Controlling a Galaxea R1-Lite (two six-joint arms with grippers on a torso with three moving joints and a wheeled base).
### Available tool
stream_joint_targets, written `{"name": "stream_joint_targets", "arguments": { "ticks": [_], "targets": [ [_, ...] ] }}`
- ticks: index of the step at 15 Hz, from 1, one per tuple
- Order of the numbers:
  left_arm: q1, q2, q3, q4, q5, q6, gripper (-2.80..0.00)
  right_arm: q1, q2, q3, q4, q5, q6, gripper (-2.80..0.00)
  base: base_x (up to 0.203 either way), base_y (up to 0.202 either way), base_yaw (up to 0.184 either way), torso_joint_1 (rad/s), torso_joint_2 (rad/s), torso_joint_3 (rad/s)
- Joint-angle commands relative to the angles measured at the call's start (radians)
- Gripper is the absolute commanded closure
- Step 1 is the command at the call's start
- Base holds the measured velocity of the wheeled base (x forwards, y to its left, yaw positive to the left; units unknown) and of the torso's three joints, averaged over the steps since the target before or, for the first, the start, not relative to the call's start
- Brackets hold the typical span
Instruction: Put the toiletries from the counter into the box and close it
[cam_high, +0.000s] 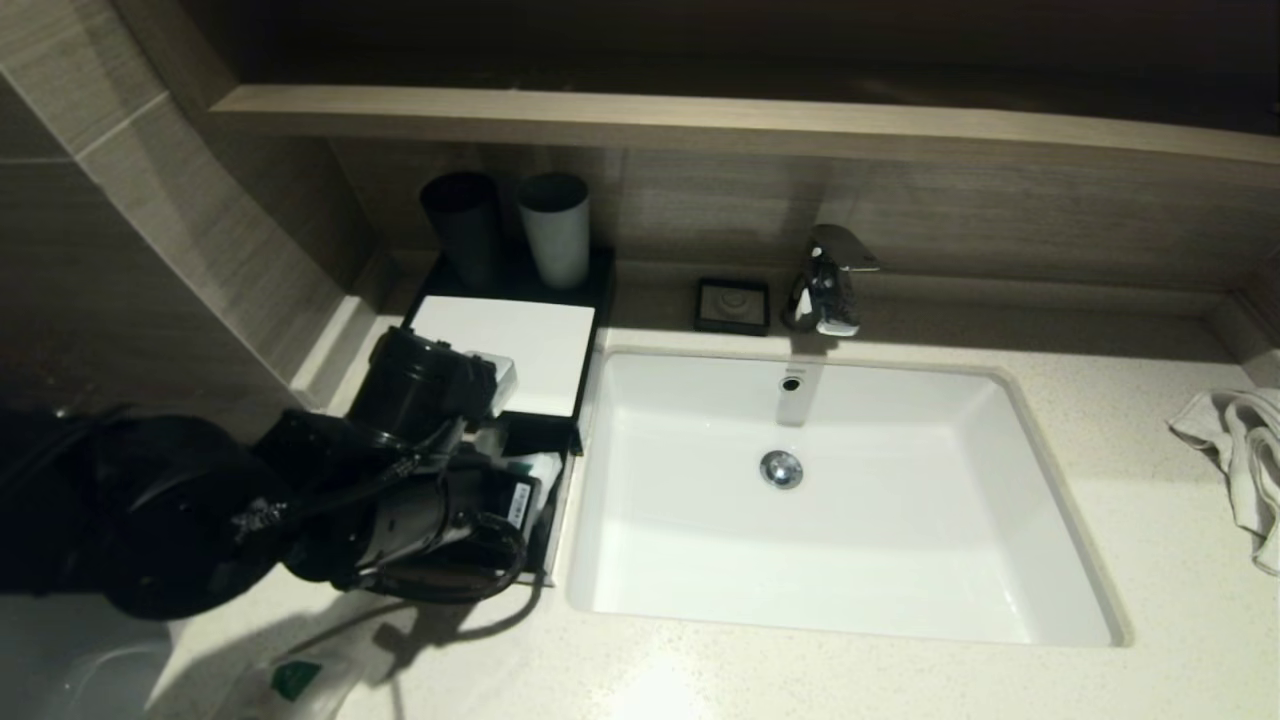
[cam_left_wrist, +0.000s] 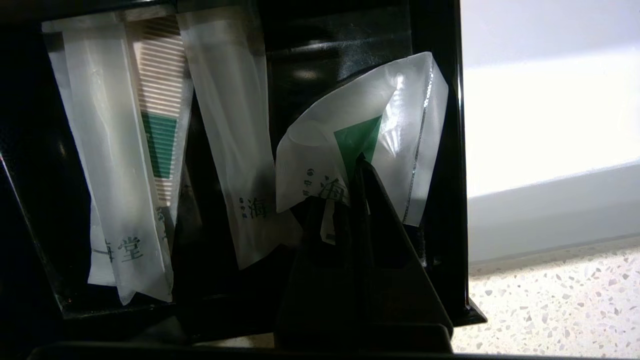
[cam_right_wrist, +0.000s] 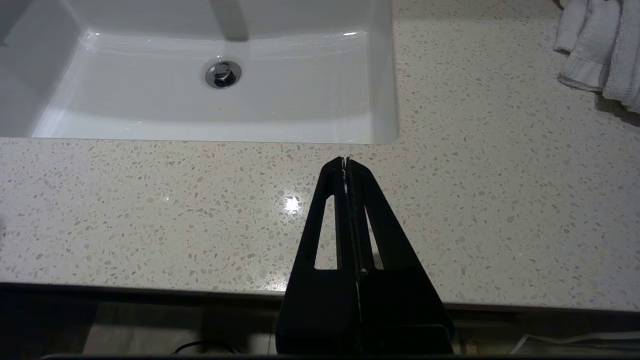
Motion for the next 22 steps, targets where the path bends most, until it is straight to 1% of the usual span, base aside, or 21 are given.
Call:
{"name": "stream_joint_targets", "arguments": {
  "ticks": [1,11,18,22],
  "targets": [
    [0.011,0.024,-0.019,-0.002,0.002,-0.001,0.0,0.0,0.002,0.0,0.0,-0.001,0.0,0.0,0.0,0.0,0.0,0.0,0.0,0.0],
    [0.02,0.079,-0.079,-0.004,0.002,-0.003,0.0,0.0,0.0,0.0,0.0,0.0,0.0,0.0,0.0,0.0,0.0,0.0,0.0,0.0],
    [0.054,0.113,-0.136,-0.01,0.002,-0.001,0.0,0.0,0.001,0.0,0.0,-0.001,0.0,0.0,0.0,0.0,0.0,0.0,0.0,0.0],
    [0.054,0.12,-0.151,-0.014,0.0,-0.003,0.0,0.0,0.002,0.0,0.0,0.001,0.0,0.0,0.0,0.0,0.0,0.0,0.0,0.0]
  ]
}}
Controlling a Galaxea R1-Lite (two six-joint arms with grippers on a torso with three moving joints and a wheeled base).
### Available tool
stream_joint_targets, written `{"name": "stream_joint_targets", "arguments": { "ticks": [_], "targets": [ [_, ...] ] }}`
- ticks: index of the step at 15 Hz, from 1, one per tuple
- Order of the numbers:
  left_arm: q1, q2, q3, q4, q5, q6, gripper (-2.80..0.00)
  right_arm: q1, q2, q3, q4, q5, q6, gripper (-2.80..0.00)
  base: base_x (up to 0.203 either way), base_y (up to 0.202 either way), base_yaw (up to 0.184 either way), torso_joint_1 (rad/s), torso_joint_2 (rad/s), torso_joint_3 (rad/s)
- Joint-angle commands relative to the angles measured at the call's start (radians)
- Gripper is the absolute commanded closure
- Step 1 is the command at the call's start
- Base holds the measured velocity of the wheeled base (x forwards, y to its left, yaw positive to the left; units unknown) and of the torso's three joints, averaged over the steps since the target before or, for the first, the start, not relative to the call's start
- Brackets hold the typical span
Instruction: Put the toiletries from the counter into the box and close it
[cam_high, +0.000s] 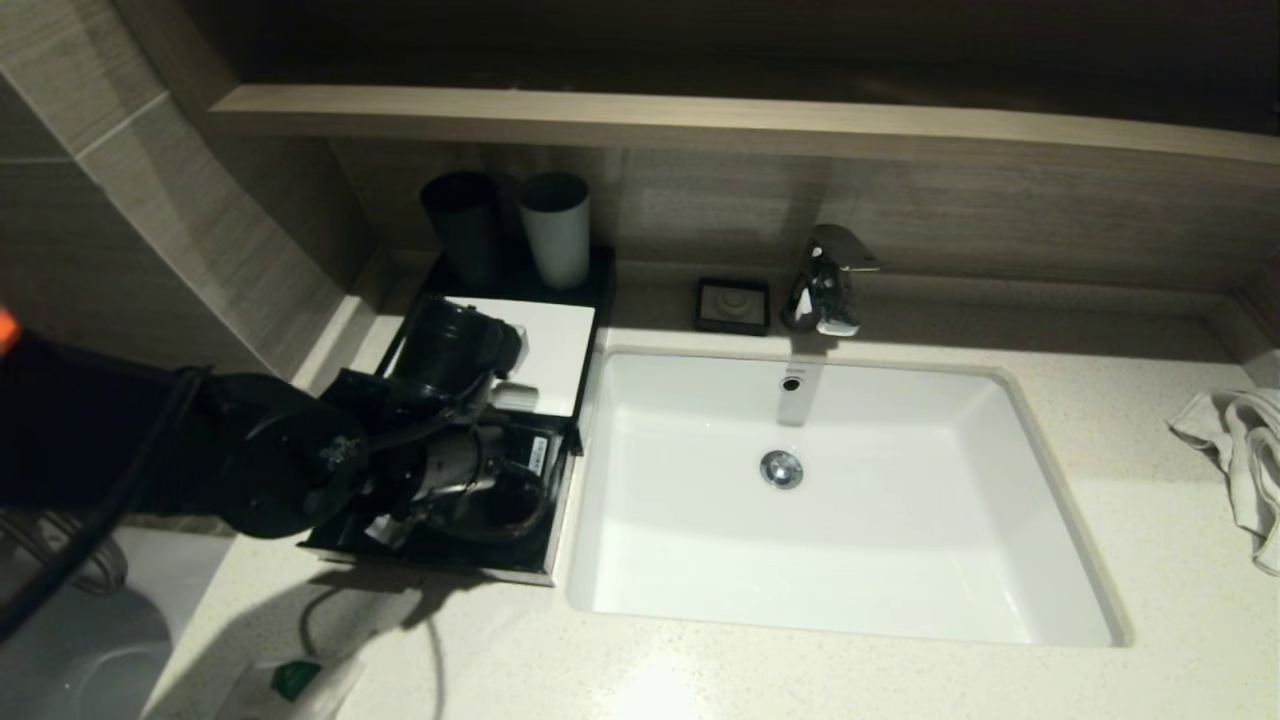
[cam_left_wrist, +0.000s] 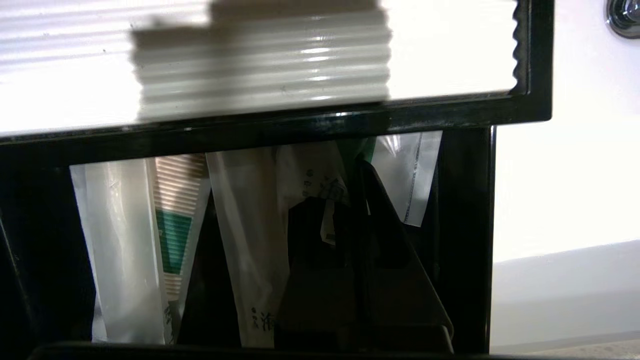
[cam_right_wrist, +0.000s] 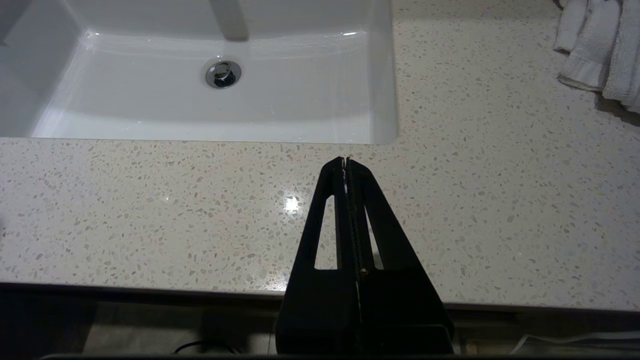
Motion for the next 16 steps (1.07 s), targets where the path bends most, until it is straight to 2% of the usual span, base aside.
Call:
{"name": "stream_joint_targets", "arguments": {
  "ticks": [1,7,8,16],
  "targets": [
    [0.0,0.005,-0.006,-0.002,0.0,-0.002,0.0,0.0,0.001,0.0,0.0,0.001,0.0,0.0,0.0,0.0,0.0,0.0,0.0,0.0],
    [-0.001,0.005,-0.009,-0.005,0.014,-0.005,0.0,0.0,0.001,0.0,0.0,0.0,0.0,0.0,0.0,0.0,0.0,0.0,0.0,0.0],
    [-0.001,0.003,-0.009,-0.005,0.014,-0.007,-2.8,0.0,0.001,0.0,0.0,-0.001,0.0,0.0,0.0,0.0,0.0,0.0,0.0,0.0],
    [-0.001,-0.017,-0.005,-0.012,0.016,-0.025,-2.8,0.0,0.001,0.0,0.0,-0.001,0.0,0.0,0.0,0.0,0.0,0.0,0.0,0.0]
  ]
}}
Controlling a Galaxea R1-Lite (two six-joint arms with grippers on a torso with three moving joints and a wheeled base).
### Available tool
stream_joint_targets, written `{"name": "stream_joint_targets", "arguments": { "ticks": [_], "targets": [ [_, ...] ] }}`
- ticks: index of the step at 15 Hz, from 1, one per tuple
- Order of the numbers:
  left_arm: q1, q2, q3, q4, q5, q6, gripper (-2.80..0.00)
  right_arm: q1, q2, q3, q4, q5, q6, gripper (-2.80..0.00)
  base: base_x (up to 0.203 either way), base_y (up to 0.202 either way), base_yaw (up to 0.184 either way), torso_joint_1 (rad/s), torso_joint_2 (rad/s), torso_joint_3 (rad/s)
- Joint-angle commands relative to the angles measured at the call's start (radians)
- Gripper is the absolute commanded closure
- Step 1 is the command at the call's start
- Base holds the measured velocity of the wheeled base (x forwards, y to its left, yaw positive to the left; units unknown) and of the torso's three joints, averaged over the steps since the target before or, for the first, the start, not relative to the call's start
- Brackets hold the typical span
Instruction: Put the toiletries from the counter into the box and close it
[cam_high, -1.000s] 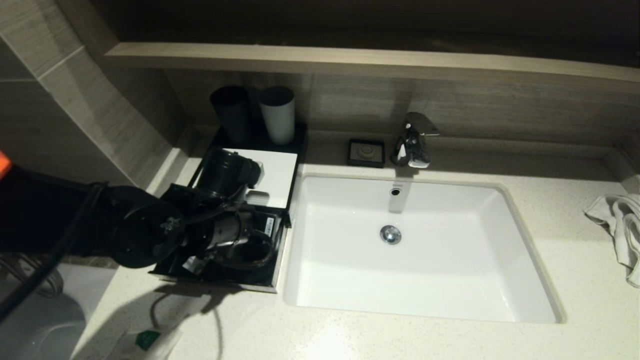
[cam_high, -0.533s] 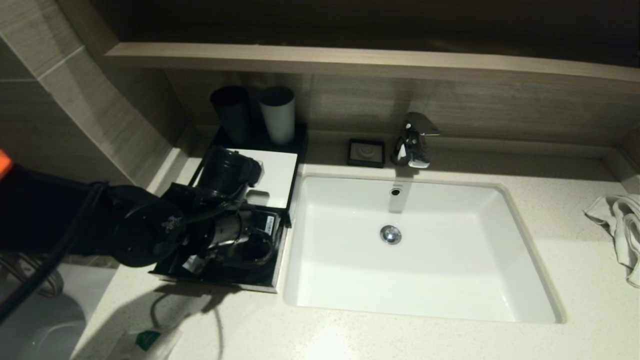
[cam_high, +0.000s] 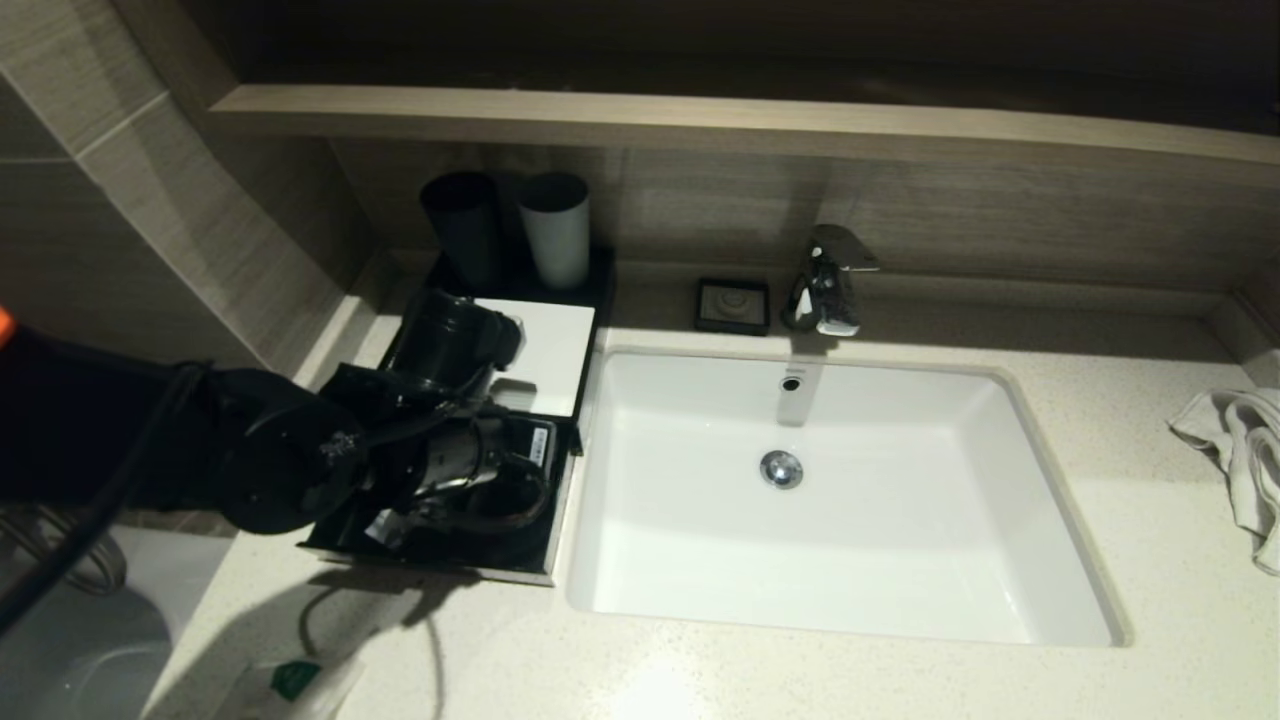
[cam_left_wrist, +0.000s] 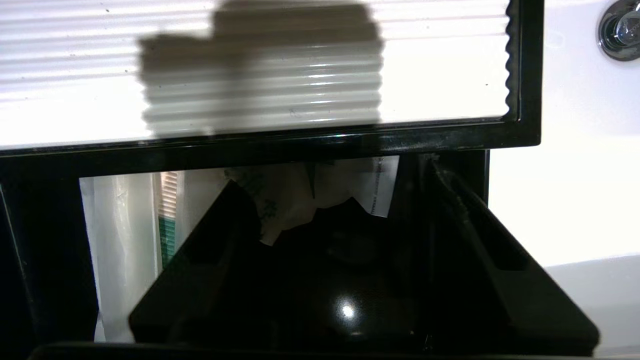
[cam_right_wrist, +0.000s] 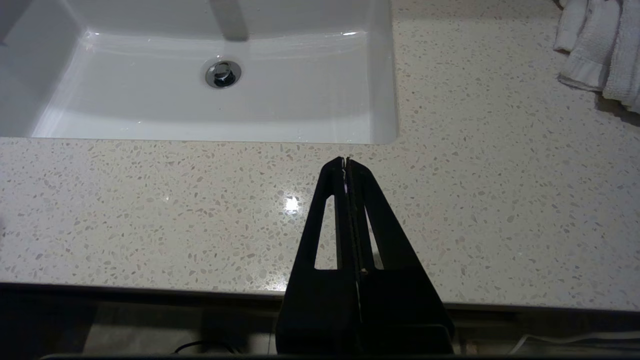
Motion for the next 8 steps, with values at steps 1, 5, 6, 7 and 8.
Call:
{"name": "stream_joint_targets", "arguments": {
  "ticks": [1,5,6,7,8],
  "targets": [
    [0.0,-0.023,0.007,0.001,0.002,-0.008,-2.8,0.0,0.001,0.0,0.0,-0.001,0.0,0.0,0.0,0.0,0.0,0.0,0.0,0.0],
    [0.0,-0.042,0.015,0.002,0.002,-0.009,-2.8,0.0,0.002,0.0,0.0,0.001,0.0,0.0,0.0,0.0,0.0,0.0,0.0,0.0],
    [0.0,-0.049,0.016,0.003,0.002,-0.01,-2.8,0.0,0.002,0.0,0.0,0.0,0.0,0.0,0.0,0.0,0.0,0.0,0.0,0.0],
    [0.0,-0.052,0.019,0.003,0.002,-0.011,-2.8,0.0,0.001,0.0,0.0,0.0,0.0,0.0,0.0,0.0,0.0,0.0,0.0,0.0],
    [0.0,-0.055,0.024,0.002,0.002,-0.011,-2.8,0.0,0.0,0.0,0.0,0.0,0.0,0.0,0.0,0.0,0.0,0.0,0.0,0.0]
  ]
}}
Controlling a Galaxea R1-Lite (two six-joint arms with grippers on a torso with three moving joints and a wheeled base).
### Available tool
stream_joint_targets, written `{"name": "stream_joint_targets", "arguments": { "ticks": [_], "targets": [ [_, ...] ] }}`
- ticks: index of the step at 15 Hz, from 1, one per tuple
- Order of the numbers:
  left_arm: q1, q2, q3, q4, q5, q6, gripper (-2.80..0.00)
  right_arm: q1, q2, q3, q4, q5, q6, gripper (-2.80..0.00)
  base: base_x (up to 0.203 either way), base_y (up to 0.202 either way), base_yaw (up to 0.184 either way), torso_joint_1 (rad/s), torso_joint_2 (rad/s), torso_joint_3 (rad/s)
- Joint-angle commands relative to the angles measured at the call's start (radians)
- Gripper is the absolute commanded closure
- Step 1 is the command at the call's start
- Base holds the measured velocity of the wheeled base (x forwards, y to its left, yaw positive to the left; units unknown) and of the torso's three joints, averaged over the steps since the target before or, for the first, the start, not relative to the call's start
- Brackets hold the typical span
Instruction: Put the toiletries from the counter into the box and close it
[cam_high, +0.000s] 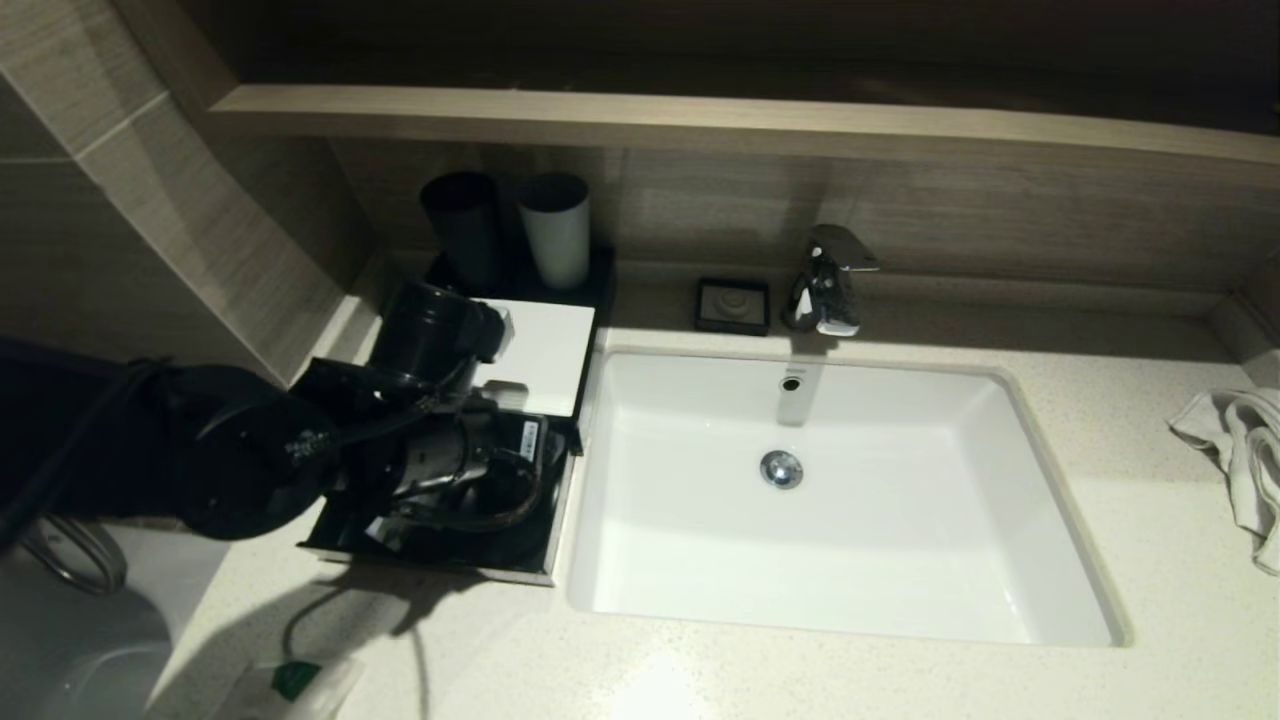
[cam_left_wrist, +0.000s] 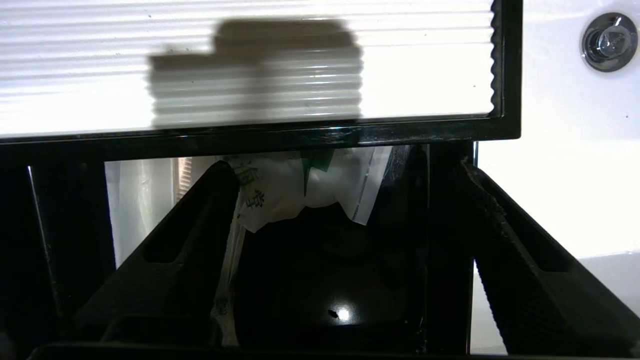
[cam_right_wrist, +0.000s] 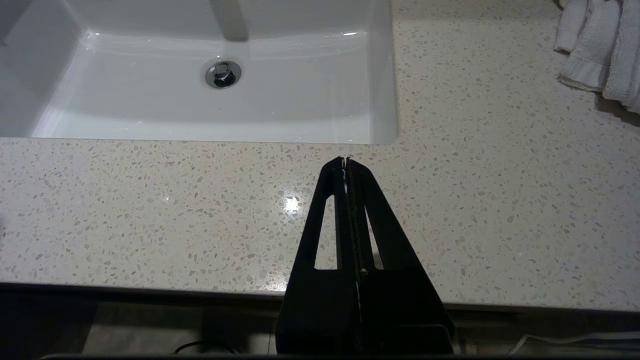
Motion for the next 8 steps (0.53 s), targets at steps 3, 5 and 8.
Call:
{"name": "stream_joint_targets", "arguments": {
  "ticks": [3,5,8],
  "targets": [
    [0.0,-0.028,0.016,-0.002,0.002,-0.003,-2.8,0.0,0.001,0.0,0.0,0.001,0.0,0.0,0.0,0.0,0.0,0.0,0.0,0.0],
    [0.0,-0.049,0.027,-0.002,0.002,-0.003,-2.8,0.0,0.002,0.0,0.0,0.001,0.0,0.0,0.0,0.0,0.0,0.0,0.0,0.0],
    [0.0,-0.1,0.064,0.0,0.002,-0.005,-2.8,0.0,0.002,0.0,0.0,-0.001,0.0,0.0,0.0,0.0,0.0,0.0,0.0,0.0]
  ]
}}
